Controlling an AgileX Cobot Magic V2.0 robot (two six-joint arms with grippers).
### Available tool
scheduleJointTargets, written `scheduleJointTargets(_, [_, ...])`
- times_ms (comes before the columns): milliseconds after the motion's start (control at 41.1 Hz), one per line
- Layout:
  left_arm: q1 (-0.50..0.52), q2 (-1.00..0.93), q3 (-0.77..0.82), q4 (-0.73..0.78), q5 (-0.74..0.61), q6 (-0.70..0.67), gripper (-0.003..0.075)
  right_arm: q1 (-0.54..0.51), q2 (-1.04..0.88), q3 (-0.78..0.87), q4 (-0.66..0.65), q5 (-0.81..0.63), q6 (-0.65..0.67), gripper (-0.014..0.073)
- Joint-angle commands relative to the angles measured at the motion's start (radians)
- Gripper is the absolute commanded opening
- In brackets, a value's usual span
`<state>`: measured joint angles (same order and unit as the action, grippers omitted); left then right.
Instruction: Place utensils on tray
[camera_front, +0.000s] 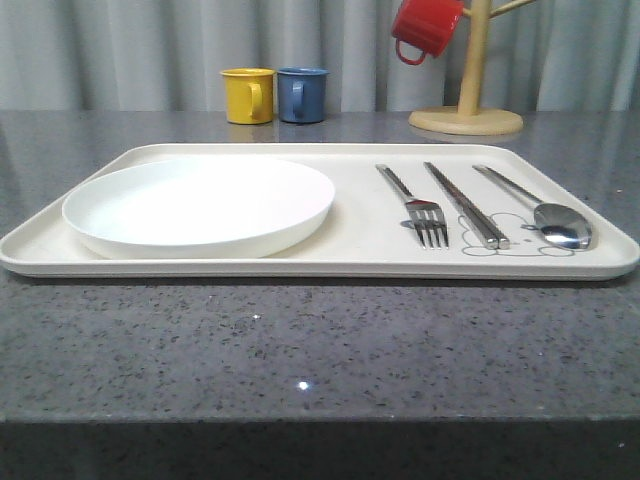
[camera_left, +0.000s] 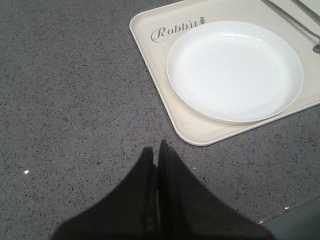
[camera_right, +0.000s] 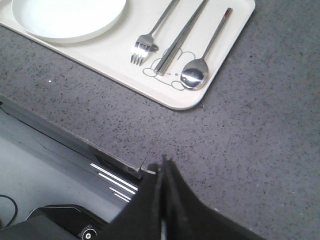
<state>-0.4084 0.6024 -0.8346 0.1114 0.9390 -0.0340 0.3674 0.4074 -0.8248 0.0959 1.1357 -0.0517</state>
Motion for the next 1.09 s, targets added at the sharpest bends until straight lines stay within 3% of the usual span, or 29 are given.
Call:
scheduleJointTargets(0, [-0.007, 0.002, -0.019, -0.004, -0.072, -0.009, -0.0018, 0.001, 0.008, -0.021, -0.003, -0.06, -0.002, -0.0068])
scheduleJointTargets(243, [0.083, -0.091, 0.142, -0.02, -0.219, -0.009, -0.0018, 0.001, 0.008, -0.021, -0.003, -0.06, -0.002, -0.0068])
scheduleJointTargets(340, [0.129, -0.165, 0.25, -0.014, -0.38, -0.009, -0.0018, 0.001, 0.008, -0.021, -0.003, -0.06, -0.002, -0.0068])
scheduleJointTargets(462, [0.187, -0.288, 0.451, -0.006, -0.677, -0.009, -0.0018, 0.001, 0.008, -0.021, -0.003, -0.06, -0.002, -0.0068])
scheduleJointTargets(632, [0.266, -0.425, 0.647, -0.018, -0.919, -0.009, -0.0018, 0.001, 0.008, -0.021, -0.003, -0.06, -0.002, -0.0068])
scheduleJointTargets(754, [0.316, -0.517, 0.741, -0.038, -0.988, -0.009, -0.0018, 0.001, 0.008, -0.021, -0.003, -0.06, -0.002, -0.0068])
scheduleJointTargets(1070, [0.362, -0.633, 0.841, -0.038, -1.001, -0.009, -0.0018, 0.001, 0.008, -0.021, -0.003, -0.06, -0.002, -0.0068])
